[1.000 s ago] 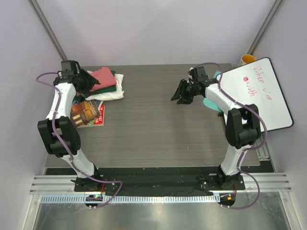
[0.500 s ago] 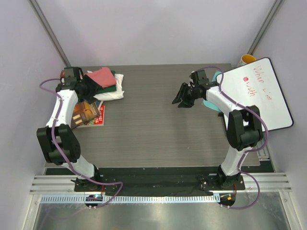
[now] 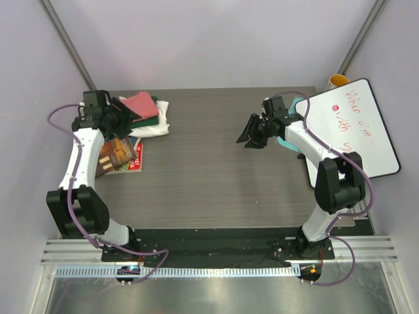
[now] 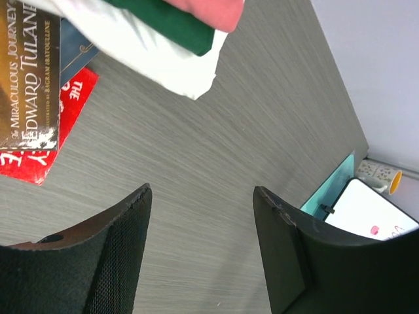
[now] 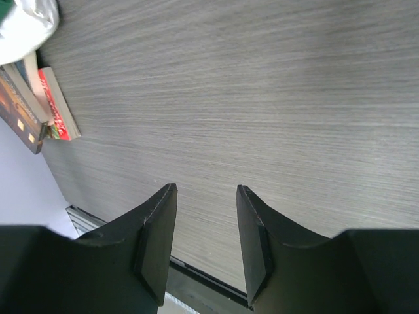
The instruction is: Fold and stack the t-shirts
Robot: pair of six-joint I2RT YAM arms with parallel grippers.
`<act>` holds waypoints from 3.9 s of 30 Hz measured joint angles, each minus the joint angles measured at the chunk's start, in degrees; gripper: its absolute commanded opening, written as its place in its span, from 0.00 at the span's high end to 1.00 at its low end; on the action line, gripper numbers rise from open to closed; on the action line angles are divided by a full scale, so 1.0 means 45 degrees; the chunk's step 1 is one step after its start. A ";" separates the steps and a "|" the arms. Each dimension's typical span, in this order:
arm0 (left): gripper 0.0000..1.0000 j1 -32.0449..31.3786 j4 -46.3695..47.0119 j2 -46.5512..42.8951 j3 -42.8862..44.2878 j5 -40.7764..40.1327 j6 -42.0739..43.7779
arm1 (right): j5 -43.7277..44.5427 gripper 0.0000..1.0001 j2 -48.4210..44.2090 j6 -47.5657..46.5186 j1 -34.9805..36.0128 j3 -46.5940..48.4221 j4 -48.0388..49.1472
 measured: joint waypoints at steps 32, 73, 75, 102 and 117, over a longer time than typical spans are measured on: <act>0.36 -0.1914 -0.0204 0.2943 0.1404 0.0039 -0.0257 | 0.0821 0.53 0.1214 0.0117 0.0257 0.0986 -0.0840; 0.37 -0.2205 -0.0466 0.3716 0.1617 0.0763 -0.1239 | 0.1331 0.52 0.2715 -0.1802 0.0058 0.4420 -0.3332; 0.36 -0.2244 -0.0185 0.3934 0.1598 0.1044 -0.1477 | 0.1243 0.53 0.2773 -0.1846 0.0053 0.4279 -0.3366; 0.36 -0.2749 -0.0457 0.3502 0.1894 0.0729 -0.0641 | 0.1321 0.52 0.2487 -0.1462 0.0199 0.3473 -0.2181; 0.36 -0.2749 -0.0850 0.3395 0.2229 0.0393 -0.0175 | 0.0646 0.53 0.3220 -0.1841 0.0087 0.4362 -0.2186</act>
